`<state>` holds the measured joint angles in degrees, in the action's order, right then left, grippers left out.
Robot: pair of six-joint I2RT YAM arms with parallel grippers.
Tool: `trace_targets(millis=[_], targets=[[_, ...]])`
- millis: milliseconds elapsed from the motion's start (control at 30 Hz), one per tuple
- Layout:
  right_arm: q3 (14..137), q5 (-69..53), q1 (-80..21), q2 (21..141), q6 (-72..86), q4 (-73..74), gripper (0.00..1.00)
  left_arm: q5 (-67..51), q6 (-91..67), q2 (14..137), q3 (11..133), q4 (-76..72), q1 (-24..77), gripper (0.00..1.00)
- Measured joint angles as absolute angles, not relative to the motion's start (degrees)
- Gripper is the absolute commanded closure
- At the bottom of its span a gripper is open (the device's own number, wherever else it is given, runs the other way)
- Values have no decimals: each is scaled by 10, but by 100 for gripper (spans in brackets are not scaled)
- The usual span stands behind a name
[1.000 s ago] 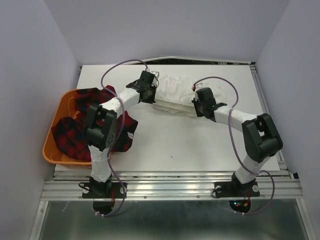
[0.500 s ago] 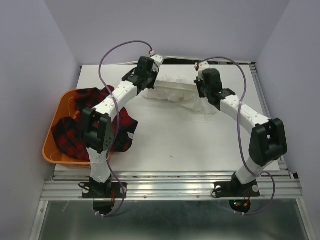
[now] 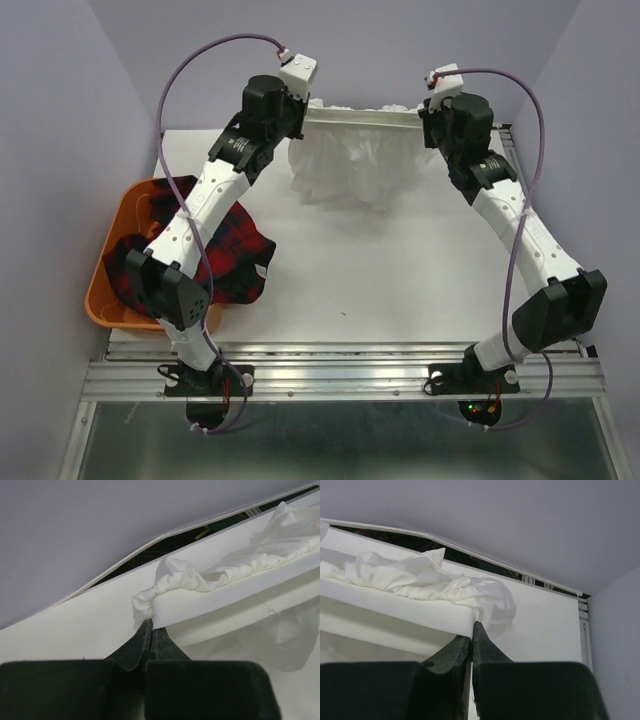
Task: Fold and stack the skirts
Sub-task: Flatten the skirt out
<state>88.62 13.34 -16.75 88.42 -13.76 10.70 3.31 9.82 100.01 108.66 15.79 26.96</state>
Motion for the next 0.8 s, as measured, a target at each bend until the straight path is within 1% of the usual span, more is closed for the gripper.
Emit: trace_targets(millis=[233,433,533,667,700,800], targets=[[881,104,-168,827,-138,142,99,8,92,926,1018,157,270,100],[881,101,-168,851,-145,145,99,5,83,933,1020,159,270,100],[898,101,-164,907,-148,145,99,13,78,985,1067,163,270,100],[967,100,-145,1012,-149,148,99,36,77,1080,1145,150,269,100],[1005,99,-137,1054,-148,149,99,42,77,1106,1164,150,268,100],[1096,98,-117,1132,-148,159,99,54,77,1200,1256,142,263,100]])
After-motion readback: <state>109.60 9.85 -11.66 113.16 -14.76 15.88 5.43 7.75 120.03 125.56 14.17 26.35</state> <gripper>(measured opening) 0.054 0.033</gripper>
